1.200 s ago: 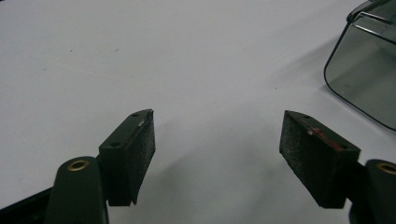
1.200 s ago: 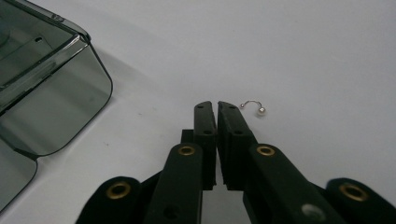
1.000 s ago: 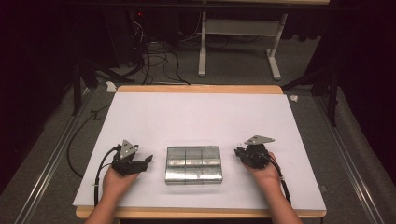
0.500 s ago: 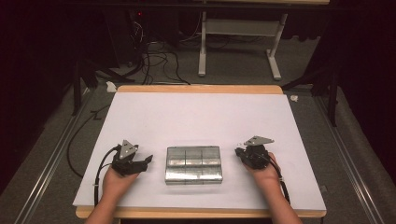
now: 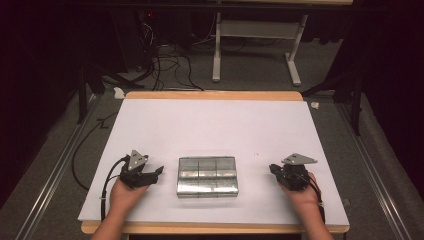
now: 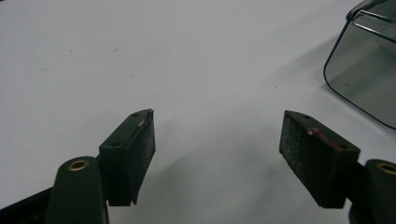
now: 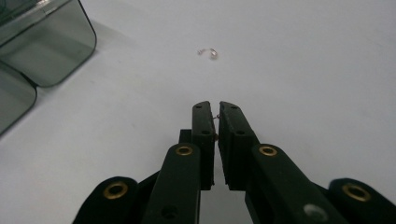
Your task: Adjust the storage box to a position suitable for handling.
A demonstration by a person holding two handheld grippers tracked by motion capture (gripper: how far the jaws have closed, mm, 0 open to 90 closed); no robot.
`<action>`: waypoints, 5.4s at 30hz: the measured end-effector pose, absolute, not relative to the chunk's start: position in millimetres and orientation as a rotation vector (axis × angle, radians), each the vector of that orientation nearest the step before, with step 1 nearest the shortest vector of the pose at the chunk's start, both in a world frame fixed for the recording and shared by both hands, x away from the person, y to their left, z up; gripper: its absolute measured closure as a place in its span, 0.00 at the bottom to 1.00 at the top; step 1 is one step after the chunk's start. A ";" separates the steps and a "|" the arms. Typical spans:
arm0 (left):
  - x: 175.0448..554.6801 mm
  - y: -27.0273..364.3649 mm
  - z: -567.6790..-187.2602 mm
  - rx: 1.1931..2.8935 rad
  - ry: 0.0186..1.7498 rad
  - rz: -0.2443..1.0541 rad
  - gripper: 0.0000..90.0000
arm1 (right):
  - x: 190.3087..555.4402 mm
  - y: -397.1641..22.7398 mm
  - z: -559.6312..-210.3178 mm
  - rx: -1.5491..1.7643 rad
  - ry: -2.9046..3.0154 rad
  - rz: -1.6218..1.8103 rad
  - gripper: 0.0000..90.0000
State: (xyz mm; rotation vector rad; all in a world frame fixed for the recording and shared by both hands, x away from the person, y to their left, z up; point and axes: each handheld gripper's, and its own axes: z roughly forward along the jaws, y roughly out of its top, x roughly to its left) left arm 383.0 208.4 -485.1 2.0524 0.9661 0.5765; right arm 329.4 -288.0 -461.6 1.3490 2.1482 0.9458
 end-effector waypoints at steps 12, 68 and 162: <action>383.0 207.7 -485.3 2.055 0.968 0.579 0.30 | 286.8 -338.5 -470.9 1.476 2.074 0.904 0.95; 384.3 207.8 -485.4 2.063 0.967 0.557 0.30 | 408.7 -247.9 -475.5 1.452 2.136 0.877 0.96; 323.4 154.3 -481.0 2.071 0.921 0.301 1.00 | 273.3 -346.8 -472.7 1.476 1.917 0.961 0.82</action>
